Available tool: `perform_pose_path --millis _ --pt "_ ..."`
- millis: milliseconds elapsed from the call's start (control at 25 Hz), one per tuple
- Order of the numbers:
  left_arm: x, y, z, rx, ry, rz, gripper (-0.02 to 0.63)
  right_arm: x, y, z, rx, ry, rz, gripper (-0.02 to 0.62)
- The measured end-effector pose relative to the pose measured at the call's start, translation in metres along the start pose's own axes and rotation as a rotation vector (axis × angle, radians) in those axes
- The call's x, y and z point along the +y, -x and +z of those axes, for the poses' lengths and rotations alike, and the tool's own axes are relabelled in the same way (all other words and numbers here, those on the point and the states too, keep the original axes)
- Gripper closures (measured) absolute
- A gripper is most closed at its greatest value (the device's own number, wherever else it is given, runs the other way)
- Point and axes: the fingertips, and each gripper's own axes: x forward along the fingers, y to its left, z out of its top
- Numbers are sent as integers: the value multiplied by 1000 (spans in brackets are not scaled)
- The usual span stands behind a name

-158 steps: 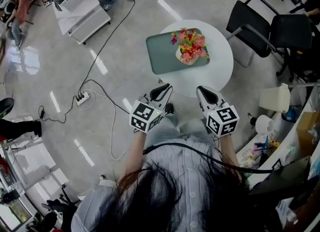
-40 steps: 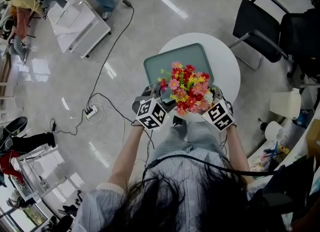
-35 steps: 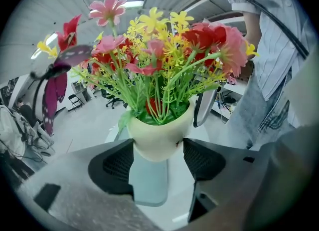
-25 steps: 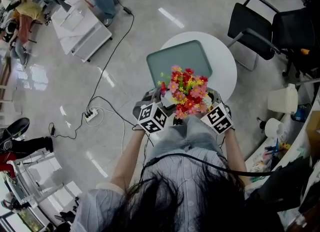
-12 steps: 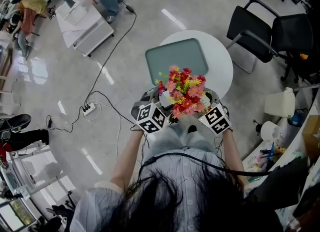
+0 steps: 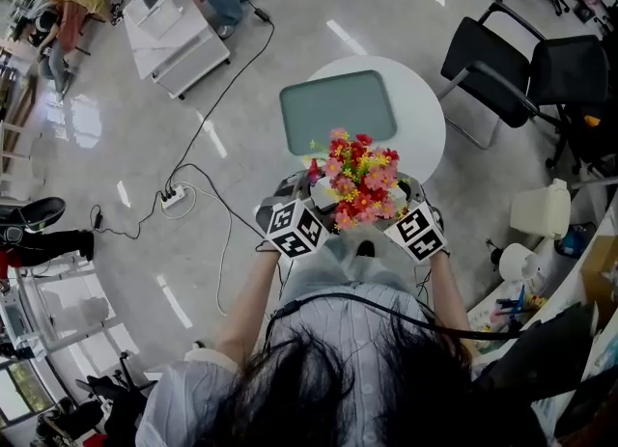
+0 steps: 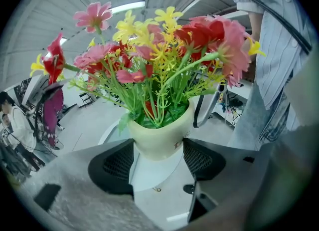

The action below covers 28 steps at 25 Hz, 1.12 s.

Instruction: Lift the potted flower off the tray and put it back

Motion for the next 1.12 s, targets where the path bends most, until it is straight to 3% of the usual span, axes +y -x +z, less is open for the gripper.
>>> perform_pose_path --millis 480,1120 --pt "-19 -2 2 37 34 37 305 6 10 -13 -2 29 40 206" --pt "4 -1 -15 61 64 50 305 -1 -15 0 14 60 57 206"
